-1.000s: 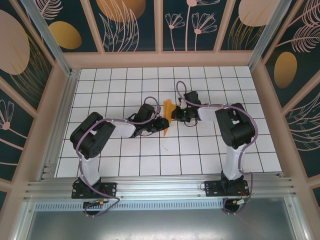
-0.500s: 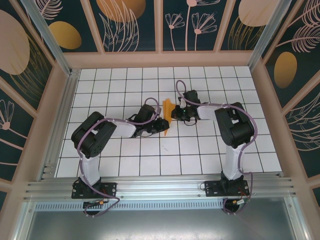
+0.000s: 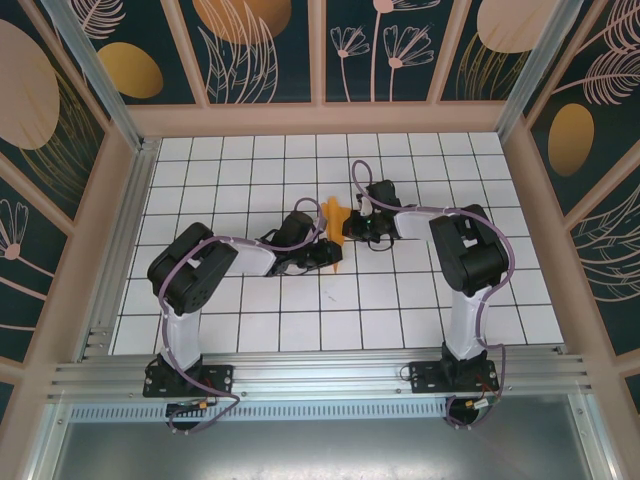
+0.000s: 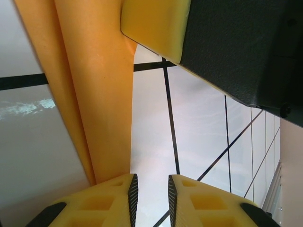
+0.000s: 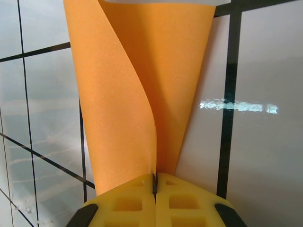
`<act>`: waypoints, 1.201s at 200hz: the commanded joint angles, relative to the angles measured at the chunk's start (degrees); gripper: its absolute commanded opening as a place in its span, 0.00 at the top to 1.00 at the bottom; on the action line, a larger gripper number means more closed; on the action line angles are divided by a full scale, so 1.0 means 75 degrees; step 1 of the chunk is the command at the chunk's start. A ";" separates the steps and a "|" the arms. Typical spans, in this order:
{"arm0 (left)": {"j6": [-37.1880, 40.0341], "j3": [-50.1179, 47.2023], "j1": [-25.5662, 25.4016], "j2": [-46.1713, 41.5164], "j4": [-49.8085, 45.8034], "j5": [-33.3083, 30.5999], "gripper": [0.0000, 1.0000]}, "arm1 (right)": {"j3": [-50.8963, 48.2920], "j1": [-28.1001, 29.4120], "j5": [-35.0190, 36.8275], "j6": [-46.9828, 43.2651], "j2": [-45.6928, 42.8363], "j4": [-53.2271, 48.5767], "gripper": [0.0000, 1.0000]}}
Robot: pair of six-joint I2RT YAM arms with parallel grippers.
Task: Fold a paper plane with a square sheet of paper (pick it up from the middle)
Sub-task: Fold the wing for the fifth time at the center of the table.
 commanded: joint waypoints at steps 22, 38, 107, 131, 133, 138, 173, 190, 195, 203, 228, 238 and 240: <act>0.0138 -0.0031 -0.0079 -0.0219 -0.0032 -0.0091 0.73 | 0.0057 -0.0063 0.0273 0.0050 0.0245 -0.0262 0.99; 0.0099 -0.0232 -0.0074 -0.0585 0.0007 -0.0529 0.72 | 0.0050 -0.0067 0.0242 0.0073 0.0165 -0.0224 0.99; -0.0540 -0.0651 0.0073 -0.0943 0.0232 -0.1614 0.75 | 0.0116 -0.0069 0.0219 -0.0177 0.0181 -0.0299 0.99; -0.0641 -0.0285 0.0085 -0.0616 0.0208 -0.1594 0.80 | 0.0144 -0.0078 0.0200 -0.0255 0.0208 -0.0300 0.99; -0.0647 -0.0251 0.0089 -0.0600 0.0213 -0.1607 0.80 | 0.0149 -0.0075 0.0196 -0.0265 0.0205 -0.0303 0.99; -0.0663 -0.0164 0.0089 -0.0553 0.0194 -0.1664 0.81 | 0.0173 -0.0078 0.0194 -0.0279 0.0205 -0.0311 0.99; -0.0632 0.0270 0.0091 -0.0278 0.0100 -0.1892 0.83 | 0.0399 -0.0087 0.0024 -0.0540 0.0213 -0.0412 0.99; -0.0584 0.0325 0.0092 -0.0216 0.0098 -0.1895 0.84 | 0.0499 -0.0087 -0.0108 -0.0793 0.0197 -0.0501 0.98; -0.0564 0.0330 0.0091 -0.0221 0.0080 -0.1902 0.84 | 0.0537 -0.0089 -0.0121 -0.0870 0.0182 -0.0541 0.98; -0.0537 0.0323 0.0097 -0.0218 -0.0001 -0.1970 0.84 | 0.0563 -0.0082 -0.0132 -0.0958 0.0169 -0.0587 0.98; -0.0571 0.0150 0.0164 -0.0482 -0.0366 -0.2702 0.87 | 0.0597 -0.0087 -0.0216 -0.1162 0.0068 -0.0616 0.98; -0.0722 -0.0028 0.0263 -0.0584 -0.0342 -0.2842 0.89 | 0.0607 -0.0089 -0.0219 -0.1175 0.0055 -0.0617 0.98; -0.0746 -0.0061 0.0286 -0.0606 -0.0323 -0.2838 0.89 | 0.0608 -0.0090 -0.0222 -0.1175 0.0053 -0.0616 0.98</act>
